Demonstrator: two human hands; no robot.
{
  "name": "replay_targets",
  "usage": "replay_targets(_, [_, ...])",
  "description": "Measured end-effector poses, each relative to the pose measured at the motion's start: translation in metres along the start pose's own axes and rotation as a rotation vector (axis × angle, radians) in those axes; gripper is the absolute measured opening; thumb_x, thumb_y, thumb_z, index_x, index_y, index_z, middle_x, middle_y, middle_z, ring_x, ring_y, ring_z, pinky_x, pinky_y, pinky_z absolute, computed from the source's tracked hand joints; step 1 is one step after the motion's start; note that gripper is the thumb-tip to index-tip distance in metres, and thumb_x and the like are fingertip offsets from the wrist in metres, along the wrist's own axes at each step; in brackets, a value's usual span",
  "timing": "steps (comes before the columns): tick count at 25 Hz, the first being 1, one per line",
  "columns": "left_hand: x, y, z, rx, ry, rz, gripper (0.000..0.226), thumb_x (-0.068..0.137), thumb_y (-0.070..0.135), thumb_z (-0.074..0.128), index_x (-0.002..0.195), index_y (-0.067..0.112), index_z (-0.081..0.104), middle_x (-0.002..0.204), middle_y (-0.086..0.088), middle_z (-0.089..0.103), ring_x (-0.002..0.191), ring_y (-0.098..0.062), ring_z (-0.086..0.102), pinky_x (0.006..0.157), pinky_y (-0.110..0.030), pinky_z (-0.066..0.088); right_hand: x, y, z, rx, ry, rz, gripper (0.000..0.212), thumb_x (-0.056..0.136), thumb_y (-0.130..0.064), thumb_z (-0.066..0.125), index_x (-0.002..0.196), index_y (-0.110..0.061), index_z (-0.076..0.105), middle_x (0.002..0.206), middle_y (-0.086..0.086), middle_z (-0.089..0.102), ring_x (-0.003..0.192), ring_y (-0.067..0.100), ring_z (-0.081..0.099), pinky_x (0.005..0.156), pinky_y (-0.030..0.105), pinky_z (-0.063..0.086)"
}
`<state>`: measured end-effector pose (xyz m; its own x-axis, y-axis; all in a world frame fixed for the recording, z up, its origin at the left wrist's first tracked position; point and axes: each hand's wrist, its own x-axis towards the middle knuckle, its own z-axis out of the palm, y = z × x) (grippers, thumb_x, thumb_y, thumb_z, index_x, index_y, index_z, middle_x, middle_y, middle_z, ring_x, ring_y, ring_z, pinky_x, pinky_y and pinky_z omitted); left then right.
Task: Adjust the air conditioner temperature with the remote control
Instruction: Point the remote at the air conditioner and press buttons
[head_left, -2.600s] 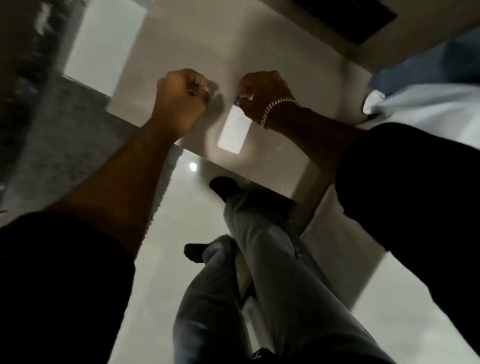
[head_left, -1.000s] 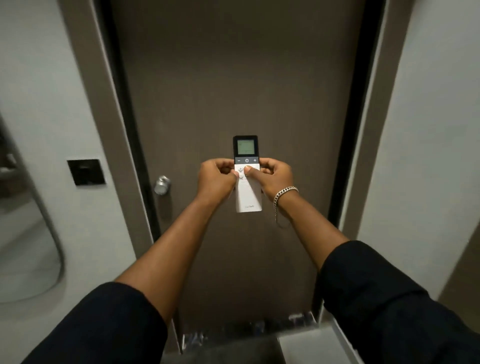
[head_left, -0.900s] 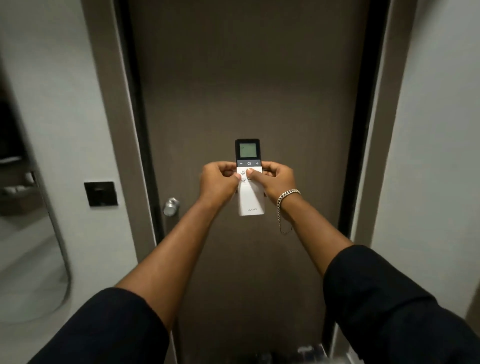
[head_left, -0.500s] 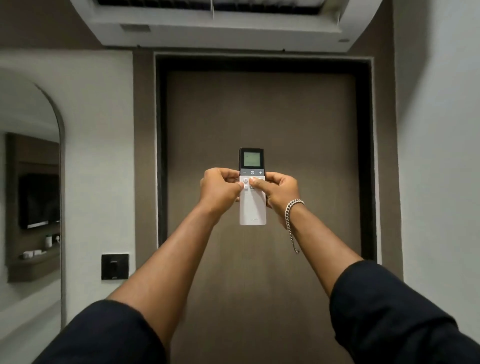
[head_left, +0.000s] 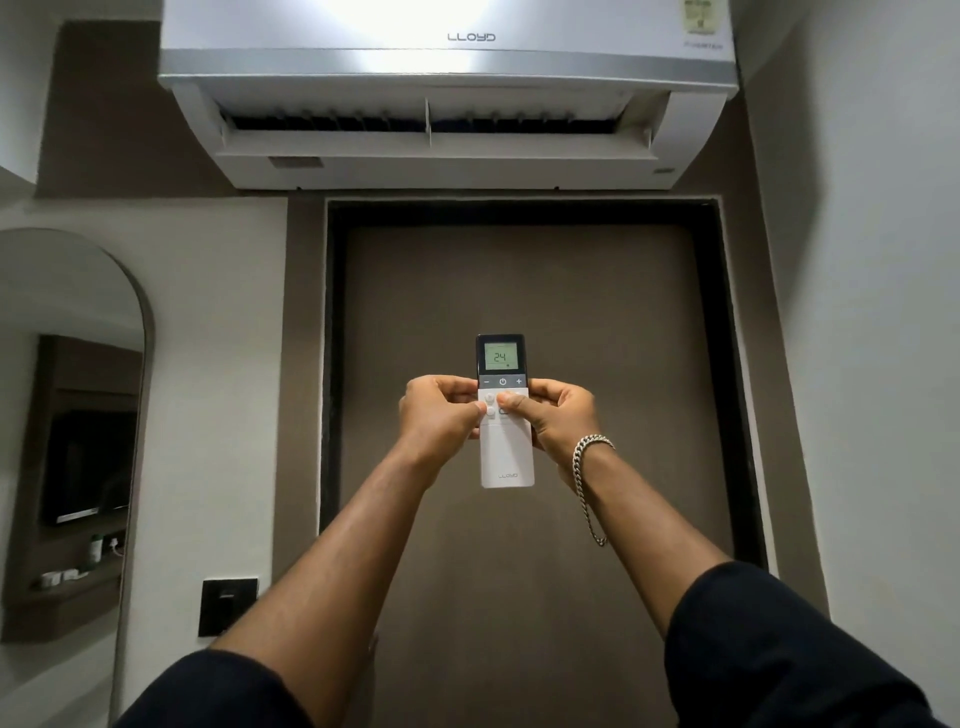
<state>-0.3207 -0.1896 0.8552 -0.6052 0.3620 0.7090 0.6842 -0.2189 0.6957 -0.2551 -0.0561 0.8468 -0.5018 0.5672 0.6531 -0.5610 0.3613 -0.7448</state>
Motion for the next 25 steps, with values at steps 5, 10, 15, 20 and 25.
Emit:
replay_targets(5, [-0.003,0.009,0.000,0.012,0.000,0.026,0.033,0.082,0.009,0.070,0.114,0.002,0.065,0.110,-0.014,0.073,0.098,-0.026,0.072,0.074,-0.033,0.062,-0.004,-0.009,-0.003,-0.012,0.008,-0.001,0.039,0.073,-0.017,0.079,0.108,-0.006,0.066,0.100,0.008,0.074,0.087,0.025,0.073,0.077,0.041,0.061])
replay_targets(10, [-0.007,0.014,0.001,-0.011,-0.011,0.032,0.032,0.082,0.009,0.071,0.113,0.002,0.066,0.109,-0.014,0.073,0.096,-0.025,0.072,0.075,-0.034,0.061,-0.007,-0.017,-0.007,0.017,-0.015,0.004,0.041,0.071,-0.010,0.079,0.109,-0.002,0.067,0.098,0.011,0.075,0.084,0.025,0.074,0.076,0.040,0.061])
replay_targets(15, [-0.009,0.018,-0.002,-0.050,-0.036,0.027,0.031,0.082,0.006,0.070,0.113,0.000,0.065,0.108,-0.016,0.073,0.094,-0.025,0.073,0.070,-0.030,0.061,-0.009,-0.021,-0.011,0.019,-0.045,0.008,0.038,0.071,-0.015,0.081,0.106,-0.007,0.068,0.100,0.009,0.076,0.084,0.022,0.075,0.073,0.038,0.062])
replay_targets(20, [-0.008,0.022,-0.003,-0.058,-0.039,0.036,0.032,0.082,0.005,0.070,0.113,-0.001,0.065,0.107,-0.016,0.073,0.091,-0.024,0.073,0.064,-0.024,0.060,-0.012,-0.026,-0.013,0.012,-0.045,-0.020,0.024,0.072,-0.015,0.079,0.091,-0.018,0.066,0.091,0.002,0.075,0.076,0.015,0.074,0.062,0.029,0.061])
replay_targets(25, [-0.007,0.020,-0.001,-0.034,-0.047,0.028,0.033,0.081,0.010,0.072,0.113,0.002,0.065,0.109,-0.013,0.073,0.094,-0.024,0.073,0.066,-0.026,0.061,-0.014,-0.029,-0.012,0.007,-0.027,-0.048,0.020,0.073,-0.011,0.078,0.087,-0.017,0.066,0.084,0.000,0.073,0.069,0.011,0.073,0.058,0.025,0.060])
